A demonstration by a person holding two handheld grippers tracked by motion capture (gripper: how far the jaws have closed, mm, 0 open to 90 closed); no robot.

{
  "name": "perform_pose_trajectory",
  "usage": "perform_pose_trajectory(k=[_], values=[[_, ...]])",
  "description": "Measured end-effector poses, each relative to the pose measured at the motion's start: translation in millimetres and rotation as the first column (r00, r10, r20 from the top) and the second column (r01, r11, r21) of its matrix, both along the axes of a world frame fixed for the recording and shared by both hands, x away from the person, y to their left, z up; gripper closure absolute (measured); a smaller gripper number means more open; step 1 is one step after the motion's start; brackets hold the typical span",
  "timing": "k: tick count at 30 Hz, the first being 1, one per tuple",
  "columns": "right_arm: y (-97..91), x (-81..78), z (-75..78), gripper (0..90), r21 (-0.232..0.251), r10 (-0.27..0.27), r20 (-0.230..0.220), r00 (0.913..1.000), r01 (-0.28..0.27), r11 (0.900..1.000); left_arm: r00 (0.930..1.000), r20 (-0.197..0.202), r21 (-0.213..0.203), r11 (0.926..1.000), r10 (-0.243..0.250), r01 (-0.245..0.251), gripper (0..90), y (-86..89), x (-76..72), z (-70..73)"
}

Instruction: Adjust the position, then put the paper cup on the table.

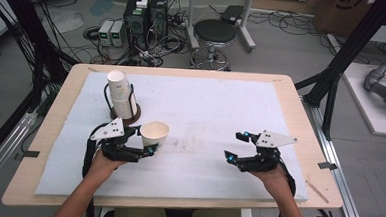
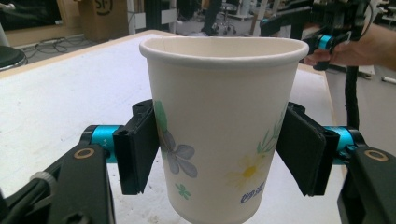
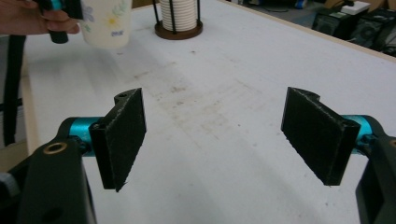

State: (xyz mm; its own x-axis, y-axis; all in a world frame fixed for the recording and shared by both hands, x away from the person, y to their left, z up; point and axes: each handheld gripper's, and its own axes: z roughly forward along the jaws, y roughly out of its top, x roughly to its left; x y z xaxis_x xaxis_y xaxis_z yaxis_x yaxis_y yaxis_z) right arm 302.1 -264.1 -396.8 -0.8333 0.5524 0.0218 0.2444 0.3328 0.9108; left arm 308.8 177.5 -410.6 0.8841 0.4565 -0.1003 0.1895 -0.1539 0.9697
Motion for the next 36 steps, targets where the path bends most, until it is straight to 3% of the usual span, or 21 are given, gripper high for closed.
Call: perform_pose_trajectory(k=[12,20,27,36], values=[[-6.4,-0.3,-2.7,22.6,0.0,-0.057,0.021,0.9982,0.057,0.9984,0.9971,0.042,-0.047,0.997,0.064,-0.062,32.0,8.2,-3.3,-1.0],[-7.8,-0.3,-1.8,22.6,0.012,-0.087,0.025,0.9959,0.086,0.9962,0.9914,0.056,-0.073,0.9907,0.118,-0.114,31.5,16.9,-5.1,-2.1],[-10.8,0.0,-2.9,22.6,0.018,-0.112,0.026,0.9934,0.111,0.9936,0.987,0.064,-0.092,0.9857,0.147,-0.141,31.4,22.2,-6.0,-0.6],[-14.2,-0.8,-1.6,22.6,0.027,-0.127,0.032,0.9914,0.126,0.9916,0.9851,0.071,-0.093,0.9843,0.157,-0.15,31.4,22.6,-7.7,-0.4]])
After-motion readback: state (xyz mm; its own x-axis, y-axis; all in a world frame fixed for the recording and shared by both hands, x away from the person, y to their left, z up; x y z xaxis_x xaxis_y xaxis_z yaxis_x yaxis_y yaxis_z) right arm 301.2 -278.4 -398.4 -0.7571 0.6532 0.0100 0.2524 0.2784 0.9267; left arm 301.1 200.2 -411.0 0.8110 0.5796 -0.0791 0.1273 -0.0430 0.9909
